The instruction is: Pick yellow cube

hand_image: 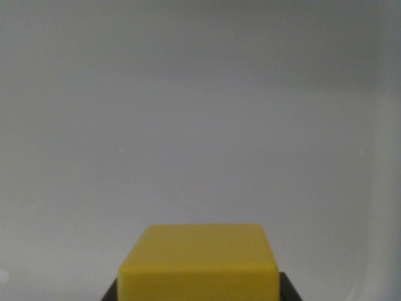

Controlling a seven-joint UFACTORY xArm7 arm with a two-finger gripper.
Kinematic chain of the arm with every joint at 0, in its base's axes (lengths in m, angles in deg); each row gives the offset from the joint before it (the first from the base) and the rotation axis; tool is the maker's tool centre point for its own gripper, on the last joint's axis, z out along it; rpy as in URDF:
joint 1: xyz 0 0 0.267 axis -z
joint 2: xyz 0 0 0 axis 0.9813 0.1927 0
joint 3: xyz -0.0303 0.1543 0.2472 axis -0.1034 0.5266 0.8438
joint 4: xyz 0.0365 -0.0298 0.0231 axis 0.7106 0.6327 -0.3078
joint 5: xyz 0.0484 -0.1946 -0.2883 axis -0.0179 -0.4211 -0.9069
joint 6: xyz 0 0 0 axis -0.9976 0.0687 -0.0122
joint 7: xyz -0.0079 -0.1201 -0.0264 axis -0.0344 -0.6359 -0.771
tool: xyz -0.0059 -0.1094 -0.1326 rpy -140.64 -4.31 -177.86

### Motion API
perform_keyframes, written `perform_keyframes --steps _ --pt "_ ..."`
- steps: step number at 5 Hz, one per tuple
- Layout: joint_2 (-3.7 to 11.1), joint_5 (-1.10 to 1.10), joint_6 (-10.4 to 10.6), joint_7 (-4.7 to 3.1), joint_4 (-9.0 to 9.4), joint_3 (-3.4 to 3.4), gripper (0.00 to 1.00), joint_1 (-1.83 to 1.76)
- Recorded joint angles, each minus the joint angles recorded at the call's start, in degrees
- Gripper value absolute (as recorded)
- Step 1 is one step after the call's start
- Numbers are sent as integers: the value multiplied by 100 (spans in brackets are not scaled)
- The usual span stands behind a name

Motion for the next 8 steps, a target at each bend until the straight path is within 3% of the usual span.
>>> perform_keyframes --steps 1,2,3,4,5,6,7,8 --pt "0 0 0 0 0 0 100 0" --pt "-97 -22 -250 23 -154 -2 100 -3" --pt "-97 -22 -250 23 -154 -2 100 -3" --pt "-181 -41 -464 42 -286 -3 100 -6" --pt "-181 -41 -464 42 -286 -3 100 -6" --pt "-265 -60 -680 61 -419 -5 100 -8" --pt "-265 -60 -680 61 -419 -5 100 -8" --pt "-335 -76 -860 78 -530 -6 100 -11"
